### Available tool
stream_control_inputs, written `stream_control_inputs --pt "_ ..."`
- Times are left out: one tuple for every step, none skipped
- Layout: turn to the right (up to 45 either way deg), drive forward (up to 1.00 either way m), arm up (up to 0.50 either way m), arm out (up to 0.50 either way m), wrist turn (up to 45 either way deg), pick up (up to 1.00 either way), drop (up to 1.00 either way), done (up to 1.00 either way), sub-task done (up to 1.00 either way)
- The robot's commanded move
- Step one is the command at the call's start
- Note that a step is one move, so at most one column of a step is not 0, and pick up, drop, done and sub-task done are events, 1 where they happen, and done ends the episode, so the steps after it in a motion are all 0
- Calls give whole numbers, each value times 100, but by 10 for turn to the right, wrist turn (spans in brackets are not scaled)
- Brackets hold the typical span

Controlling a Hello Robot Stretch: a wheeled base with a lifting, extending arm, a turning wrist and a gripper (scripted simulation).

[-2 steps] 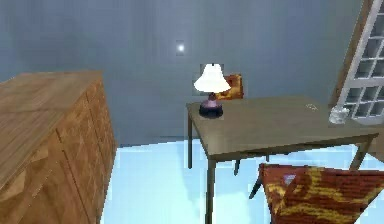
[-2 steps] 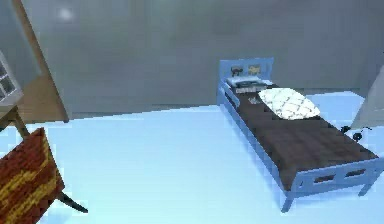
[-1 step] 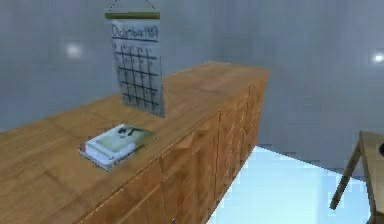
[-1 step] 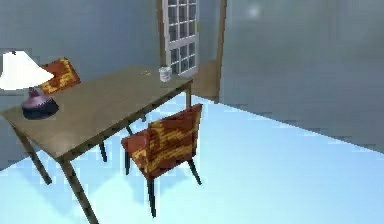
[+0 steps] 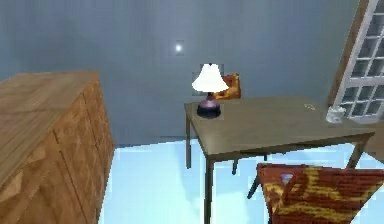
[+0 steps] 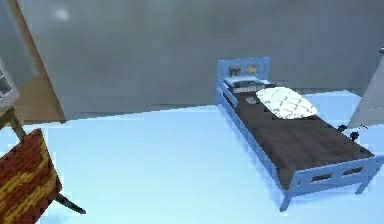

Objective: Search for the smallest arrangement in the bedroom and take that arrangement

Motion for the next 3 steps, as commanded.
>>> stream_control_inputs --pt "450 0 0 0 0 0 0 0 0" --pt "450 0 0 0 0 0 0 0 0" --pt "0 100 0 0 0 0 0 0 0"
